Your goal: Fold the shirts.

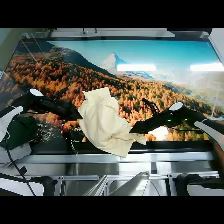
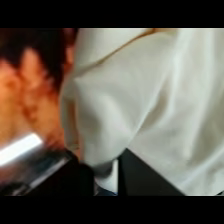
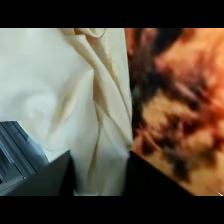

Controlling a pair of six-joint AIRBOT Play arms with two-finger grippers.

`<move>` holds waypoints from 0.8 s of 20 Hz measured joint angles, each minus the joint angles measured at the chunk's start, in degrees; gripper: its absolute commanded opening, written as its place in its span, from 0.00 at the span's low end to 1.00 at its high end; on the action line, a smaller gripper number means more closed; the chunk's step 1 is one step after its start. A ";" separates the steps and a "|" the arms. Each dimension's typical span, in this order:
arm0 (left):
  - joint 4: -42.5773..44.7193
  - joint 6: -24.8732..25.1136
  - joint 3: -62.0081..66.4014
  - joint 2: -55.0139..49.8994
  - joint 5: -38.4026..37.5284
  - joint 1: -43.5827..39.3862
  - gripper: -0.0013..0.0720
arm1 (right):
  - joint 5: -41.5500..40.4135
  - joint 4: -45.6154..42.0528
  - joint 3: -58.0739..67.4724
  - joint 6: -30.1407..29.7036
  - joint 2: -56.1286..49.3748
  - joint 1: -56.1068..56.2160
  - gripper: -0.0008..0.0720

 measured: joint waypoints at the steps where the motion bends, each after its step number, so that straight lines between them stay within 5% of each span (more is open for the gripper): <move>1: -1.36 0.39 1.16 -0.13 -2.05 -0.04 0.03 | 0.87 2.75 0.48 -1.90 -0.39 0.42 0.04; 6: -10.38 0.57 7.13 3.87 -13.75 0.68 0.01 | 9.55 9.16 8.00 -5.60 2.54 -0.15 0.04; 10: -14.25 -2.69 18.51 16.46 -20.87 0.13 0.02 | 15.41 10.54 22.51 -2.49 16.04 -3.78 0.04; 16: -8.92 -7.65 39.67 39.47 -13.99 -0.33 0.05 | 7.23 -1.11 39.47 1.18 40.37 -7.32 0.04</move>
